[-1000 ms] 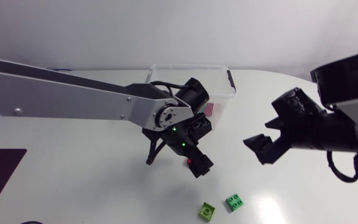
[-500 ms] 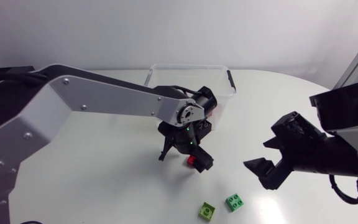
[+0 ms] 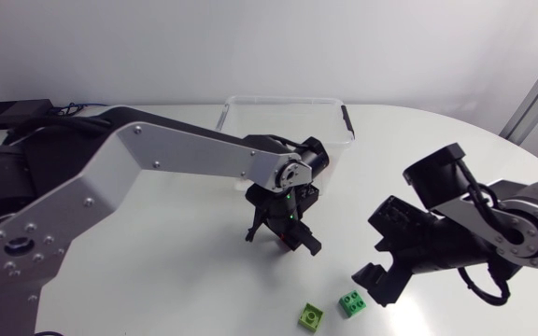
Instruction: Place the duplo bricks in the container
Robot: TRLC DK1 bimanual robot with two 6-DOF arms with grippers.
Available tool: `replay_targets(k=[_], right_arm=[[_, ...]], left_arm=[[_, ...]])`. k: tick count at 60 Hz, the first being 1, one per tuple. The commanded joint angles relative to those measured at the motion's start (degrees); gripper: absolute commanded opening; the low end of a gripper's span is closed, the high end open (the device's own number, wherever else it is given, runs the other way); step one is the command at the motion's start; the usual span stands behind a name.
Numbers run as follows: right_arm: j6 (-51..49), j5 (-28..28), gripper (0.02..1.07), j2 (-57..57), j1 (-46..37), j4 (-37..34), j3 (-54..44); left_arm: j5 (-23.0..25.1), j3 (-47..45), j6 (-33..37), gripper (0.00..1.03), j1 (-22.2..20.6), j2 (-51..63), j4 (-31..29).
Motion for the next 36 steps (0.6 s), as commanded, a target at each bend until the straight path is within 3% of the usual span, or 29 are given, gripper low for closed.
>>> replay_targets(k=[1,18,26,36], right_arm=[[-1.2,-1.3,1.02,3.2,0.8,-0.8,-1.9],[0.3,-1.1,0.97,10.7,5.1,-0.8,-1.3],[1.1,-0.7,0.96,14.3,7.4,-0.8,-1.1],[1.8,0.3,0.88,17.4,8.1,0.2,-0.6]], left_arm=[[0.0,-1.8,-0.7,0.25,1.0,-2.5,-0.4],[-0.4,-7.4,3.7,0.25,4.7,-22.4,-0.9],[-0.9,-1.1,5.7,0.25,8.8,-26.4,-1.9],[-0.9,7.5,7.6,0.25,12.6,-23.6,-1.8]])
